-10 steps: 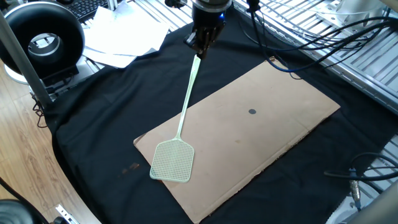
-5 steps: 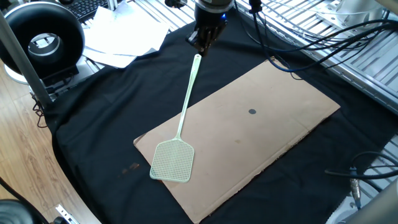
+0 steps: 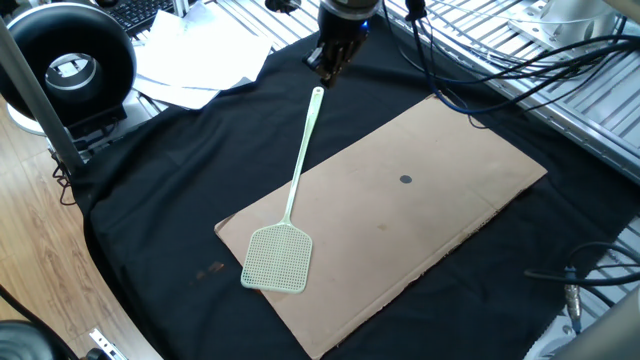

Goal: Swat with a flyswatter

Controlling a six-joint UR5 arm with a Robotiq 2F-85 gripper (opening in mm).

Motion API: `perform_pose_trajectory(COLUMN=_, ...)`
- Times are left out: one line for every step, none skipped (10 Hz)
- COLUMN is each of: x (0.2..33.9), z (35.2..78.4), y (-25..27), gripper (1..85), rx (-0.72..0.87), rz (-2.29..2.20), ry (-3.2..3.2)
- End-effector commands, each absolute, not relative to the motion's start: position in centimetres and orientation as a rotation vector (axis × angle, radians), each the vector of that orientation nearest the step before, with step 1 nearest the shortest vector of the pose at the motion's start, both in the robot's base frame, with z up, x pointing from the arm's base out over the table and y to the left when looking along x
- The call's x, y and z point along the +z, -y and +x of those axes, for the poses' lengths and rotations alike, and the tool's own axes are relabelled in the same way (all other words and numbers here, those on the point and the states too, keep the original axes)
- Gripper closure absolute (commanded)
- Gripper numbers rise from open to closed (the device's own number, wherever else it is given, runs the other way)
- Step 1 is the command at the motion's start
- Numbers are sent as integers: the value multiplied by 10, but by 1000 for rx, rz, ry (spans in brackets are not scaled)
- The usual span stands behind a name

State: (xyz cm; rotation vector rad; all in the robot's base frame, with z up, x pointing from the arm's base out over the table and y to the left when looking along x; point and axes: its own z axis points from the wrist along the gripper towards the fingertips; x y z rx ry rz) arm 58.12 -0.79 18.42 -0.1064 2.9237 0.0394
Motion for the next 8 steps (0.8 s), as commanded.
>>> perform_pose_trajectory(x=192, z=596, y=13, gripper=770, rx=29, rz=-107, ry=-2848)
perform_pose_trajectory(x=194, z=602, y=14, gripper=717, rx=22, rz=-88, ry=-2823)
perform_pose_trajectory(x=193, z=604, y=12, gripper=677, rx=26, rz=-85, ry=-2821)
perform_pose_trajectory(x=190, z=613, y=9, gripper=643, rx=26, rz=-63, ry=-2796)
perform_pose_trajectory(x=190, z=618, y=12, gripper=623, rx=-11, rz=-61, ry=-2787)
perform_pose_trajectory(x=190, z=617, y=15, gripper=623, rx=-50, rz=-87, ry=-2800)
perform_pose_trajectory(x=191, z=614, y=12, gripper=623, rx=-38, rz=-112, ry=-2810)
perform_pose_trajectory(x=189, z=605, y=22, gripper=637, rx=-79, rz=-166, ry=-2836)
